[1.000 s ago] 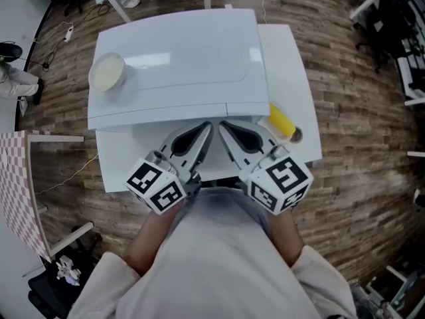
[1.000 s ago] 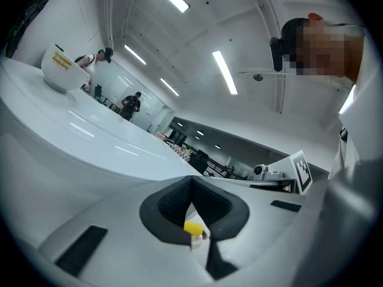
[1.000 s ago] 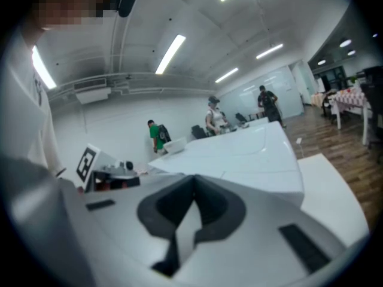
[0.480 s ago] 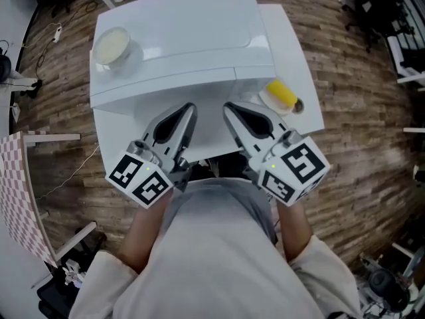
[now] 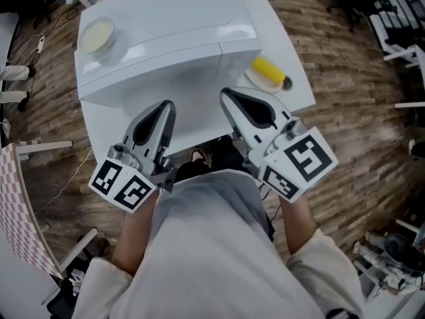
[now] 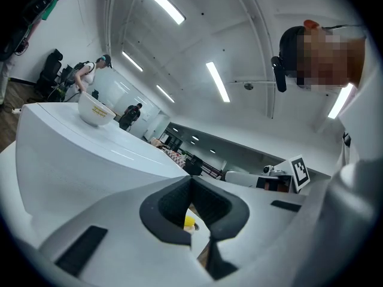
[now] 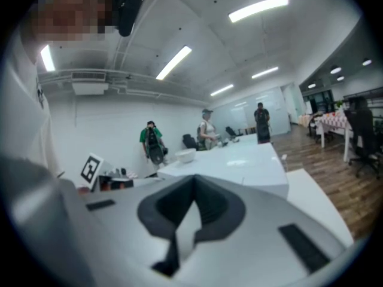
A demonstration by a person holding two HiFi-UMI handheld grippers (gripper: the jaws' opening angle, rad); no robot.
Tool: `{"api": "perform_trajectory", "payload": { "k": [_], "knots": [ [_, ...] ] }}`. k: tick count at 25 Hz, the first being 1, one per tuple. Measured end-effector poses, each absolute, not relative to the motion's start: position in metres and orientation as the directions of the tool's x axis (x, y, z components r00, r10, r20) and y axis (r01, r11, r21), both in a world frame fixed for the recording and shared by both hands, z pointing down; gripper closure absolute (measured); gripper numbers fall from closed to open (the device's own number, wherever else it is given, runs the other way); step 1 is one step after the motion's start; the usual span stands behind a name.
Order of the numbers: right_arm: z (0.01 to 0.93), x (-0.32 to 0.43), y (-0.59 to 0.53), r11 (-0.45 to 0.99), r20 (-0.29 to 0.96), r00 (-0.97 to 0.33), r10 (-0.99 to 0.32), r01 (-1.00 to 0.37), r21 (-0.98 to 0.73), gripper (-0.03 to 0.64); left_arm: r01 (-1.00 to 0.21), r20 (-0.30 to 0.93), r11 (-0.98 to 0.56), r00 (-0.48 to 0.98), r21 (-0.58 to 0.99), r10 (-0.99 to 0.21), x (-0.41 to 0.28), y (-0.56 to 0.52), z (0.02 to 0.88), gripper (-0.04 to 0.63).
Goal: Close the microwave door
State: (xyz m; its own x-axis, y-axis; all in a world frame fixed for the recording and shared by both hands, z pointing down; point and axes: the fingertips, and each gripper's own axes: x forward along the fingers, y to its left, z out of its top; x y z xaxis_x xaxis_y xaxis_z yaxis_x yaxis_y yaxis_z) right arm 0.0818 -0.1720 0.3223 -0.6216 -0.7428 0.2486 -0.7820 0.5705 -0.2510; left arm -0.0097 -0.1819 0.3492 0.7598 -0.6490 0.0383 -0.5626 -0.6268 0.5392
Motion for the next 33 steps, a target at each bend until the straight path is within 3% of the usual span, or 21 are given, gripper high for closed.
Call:
{"api": "perform_trajectory", "payload": {
  "k": [18, 33],
  "knots": [
    [0.323, 0.068, -0.139, 0.514, 0.259, -0.56, -0.787, -0.827, -0.226, 0.594, -0.559, -0.014, -0.647, 0.751, 0.518, -0.66, -0.034, -0.162, 0.334, 0.577],
    [0.329, 0.051, -0.117, 0.507, 0.277, -0.531, -0.801, -0.847, -0.158, 0.594, -0.657, 0.023, -0.654, 0.712, 0.375, -0.702, -0.039, -0.142, 0.332, 0.577]
  ]
}}
